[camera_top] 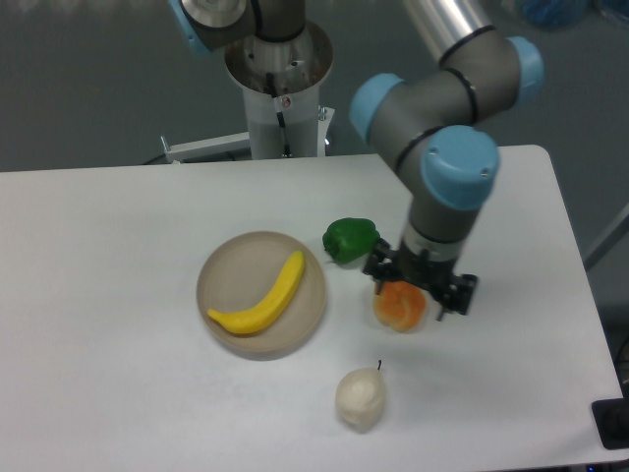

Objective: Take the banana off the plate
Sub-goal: 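Move the open gripper over the plate above the banana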

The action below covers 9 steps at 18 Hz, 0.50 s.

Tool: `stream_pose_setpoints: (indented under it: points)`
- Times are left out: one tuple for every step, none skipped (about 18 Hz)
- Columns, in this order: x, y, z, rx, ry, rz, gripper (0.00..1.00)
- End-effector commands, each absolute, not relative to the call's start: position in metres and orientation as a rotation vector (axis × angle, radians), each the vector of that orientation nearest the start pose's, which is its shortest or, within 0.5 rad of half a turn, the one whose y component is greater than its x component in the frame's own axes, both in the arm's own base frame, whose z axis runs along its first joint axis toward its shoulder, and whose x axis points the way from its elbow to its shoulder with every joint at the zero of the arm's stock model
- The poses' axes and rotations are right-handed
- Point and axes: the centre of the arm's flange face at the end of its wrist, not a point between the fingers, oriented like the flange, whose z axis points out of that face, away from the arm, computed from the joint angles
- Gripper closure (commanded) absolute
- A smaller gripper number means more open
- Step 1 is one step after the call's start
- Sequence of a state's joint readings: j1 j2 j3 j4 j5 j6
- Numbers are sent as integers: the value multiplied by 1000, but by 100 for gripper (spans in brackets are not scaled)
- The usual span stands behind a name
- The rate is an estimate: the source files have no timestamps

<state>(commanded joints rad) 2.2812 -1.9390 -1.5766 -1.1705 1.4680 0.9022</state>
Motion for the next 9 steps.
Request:
stream_pose_setpoints:
  points:
    - [-281,562,315,-3039,289,-87,0]
    - [-269,565,313,-3027,280,-69,0]
    - [-260,565,307,-3020,274,-63,0]
    - [-246,564,296,-3028,283,-70,0]
    - [-232,562,286,-3028,297,-70,0]
    - [-226,560,282,-3020,299,-51,0]
    - [-218,558,272,-3020,304,-51,0]
    - [-213,556,266,-3017,315,-47,0]
    - [-207,553,259,-3021,323,-50,0]
